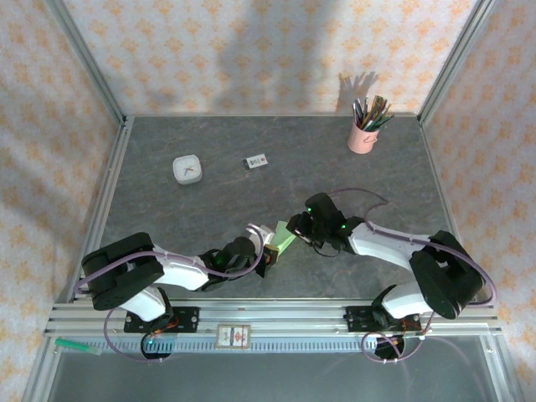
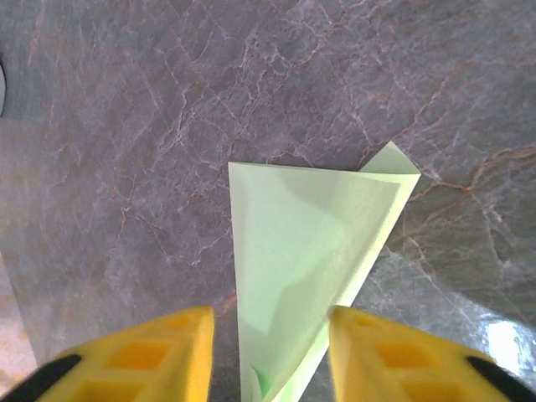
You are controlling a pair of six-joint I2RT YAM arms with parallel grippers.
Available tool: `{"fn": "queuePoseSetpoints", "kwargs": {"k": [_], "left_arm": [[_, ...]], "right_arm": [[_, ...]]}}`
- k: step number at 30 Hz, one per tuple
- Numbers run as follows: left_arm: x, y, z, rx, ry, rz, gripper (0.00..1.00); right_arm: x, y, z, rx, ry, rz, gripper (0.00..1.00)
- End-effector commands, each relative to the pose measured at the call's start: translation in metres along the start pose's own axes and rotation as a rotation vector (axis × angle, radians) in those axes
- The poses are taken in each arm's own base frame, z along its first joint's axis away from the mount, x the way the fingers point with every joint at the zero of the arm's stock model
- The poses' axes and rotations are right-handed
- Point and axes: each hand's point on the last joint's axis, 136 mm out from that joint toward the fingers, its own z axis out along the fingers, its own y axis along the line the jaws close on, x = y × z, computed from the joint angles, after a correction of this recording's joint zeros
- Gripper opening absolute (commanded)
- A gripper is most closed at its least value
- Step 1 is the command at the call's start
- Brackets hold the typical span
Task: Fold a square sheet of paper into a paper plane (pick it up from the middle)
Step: Perform the fifth fold on the wing at the bottom-center of the table.
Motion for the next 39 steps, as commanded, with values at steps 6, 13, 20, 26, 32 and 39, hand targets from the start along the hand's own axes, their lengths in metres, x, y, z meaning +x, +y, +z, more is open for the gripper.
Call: {"fn": "queuePoseSetpoints", "kwargs": {"k": [6, 13, 20, 26, 32, 39], "left_arm": [[-0.0035, -0.0034, 0.002, -0.018, 0.0, 0.052, 0.0], [-0.0041, -0.0016, -0.0004, -0.043, 0.006, 0.09, 0.06], [-0.0014, 0.0025, -0.0032, -0.076, 0.03, 0.141, 0.17], [-0.0003, 0.0044, -0.0048, -0.105, 0.045, 0.187, 0.28], [-0.0004, 0.0021, -0.0013, -0.113, 0.058, 0.209, 0.36], [0.0029, 0.005, 0.0045, -0.142, 0.089, 0.233, 0.4]], "right_arm": [[-0.0012, 0.0011, 0.003, -0.009, -0.008, 0.011, 0.15], [-0.0002, -0.0002, 0.0006, -0.003, -0.006, 0.006, 0.01], [0.0002, 0.0041, -0.0015, -0.015, 0.001, 0.003, 0.0], [0.0, 0.0056, -0.0025, -0.017, 0.001, 0.006, 0.0], [0.0002, 0.0065, -0.0015, -0.019, 0.005, 0.006, 0.0], [0.0004, 0.0058, -0.0008, -0.014, 0.008, 0.005, 0.0]]}}
